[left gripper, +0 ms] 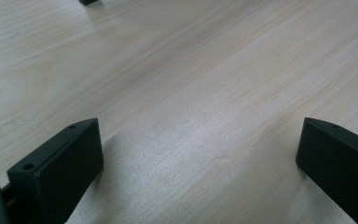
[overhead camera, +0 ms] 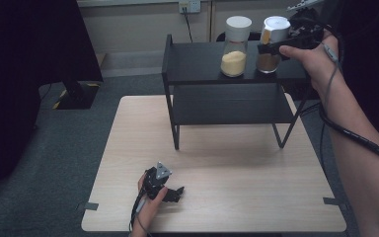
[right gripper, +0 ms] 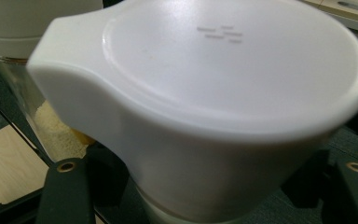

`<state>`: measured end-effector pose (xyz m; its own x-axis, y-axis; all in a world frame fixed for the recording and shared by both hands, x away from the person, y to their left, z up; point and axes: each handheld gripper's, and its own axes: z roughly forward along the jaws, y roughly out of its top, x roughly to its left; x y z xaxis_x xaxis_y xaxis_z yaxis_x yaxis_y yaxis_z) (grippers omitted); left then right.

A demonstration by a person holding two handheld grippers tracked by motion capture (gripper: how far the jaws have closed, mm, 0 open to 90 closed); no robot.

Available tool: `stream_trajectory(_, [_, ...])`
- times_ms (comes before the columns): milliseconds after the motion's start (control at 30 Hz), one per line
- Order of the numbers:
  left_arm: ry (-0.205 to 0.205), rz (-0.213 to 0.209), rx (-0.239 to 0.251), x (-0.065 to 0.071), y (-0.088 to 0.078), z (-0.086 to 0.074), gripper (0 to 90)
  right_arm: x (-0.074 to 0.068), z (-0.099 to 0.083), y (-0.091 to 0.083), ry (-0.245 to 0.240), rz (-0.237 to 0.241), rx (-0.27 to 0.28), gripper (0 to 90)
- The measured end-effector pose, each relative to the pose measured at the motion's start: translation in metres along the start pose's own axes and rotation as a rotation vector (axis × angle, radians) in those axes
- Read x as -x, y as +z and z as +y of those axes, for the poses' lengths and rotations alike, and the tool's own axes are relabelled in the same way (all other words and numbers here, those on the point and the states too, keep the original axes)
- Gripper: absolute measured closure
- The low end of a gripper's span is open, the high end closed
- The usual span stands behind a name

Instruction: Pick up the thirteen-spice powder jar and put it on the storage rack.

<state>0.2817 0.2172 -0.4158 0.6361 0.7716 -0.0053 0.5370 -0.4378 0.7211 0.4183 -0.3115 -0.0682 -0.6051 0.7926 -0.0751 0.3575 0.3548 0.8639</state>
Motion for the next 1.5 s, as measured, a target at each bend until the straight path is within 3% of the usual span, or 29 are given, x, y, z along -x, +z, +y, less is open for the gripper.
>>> stream_trajectory(467, [0.000, 0.000, 0.000, 0.000, 0.000, 0.000, 0.2, 0.002, -0.003, 0.001, 0.001, -0.005, 0.009, 28.5])
stream_trajectory(767, [0.000, 0.000, 0.000, 0.000, 0.000, 0.000, 0.2, -0.003, -0.001, 0.002, 0.006, -0.036, -0.010, 10.3])
stream_trajectory(1033, [0.000, 0.000, 0.000, 0.000, 0.000, 0.000, 0.2, -0.005, -0.005, -0.004, 0.026, -0.050, 0.002, 1.1])
stream_trajectory(1167, [-0.001, 0.000, 0.000, 0.000, 0.000, 0.000, 0.2, -0.003, -0.008, -0.008, 0.043, -0.037, 0.001, 0.7])
stream_trajectory(1500, [-0.001, 0.000, 0.001, 0.000, 0.000, 0.000, 0.2, -0.009, -0.015, -0.019, 0.011, -0.019, 0.011, 0.6])
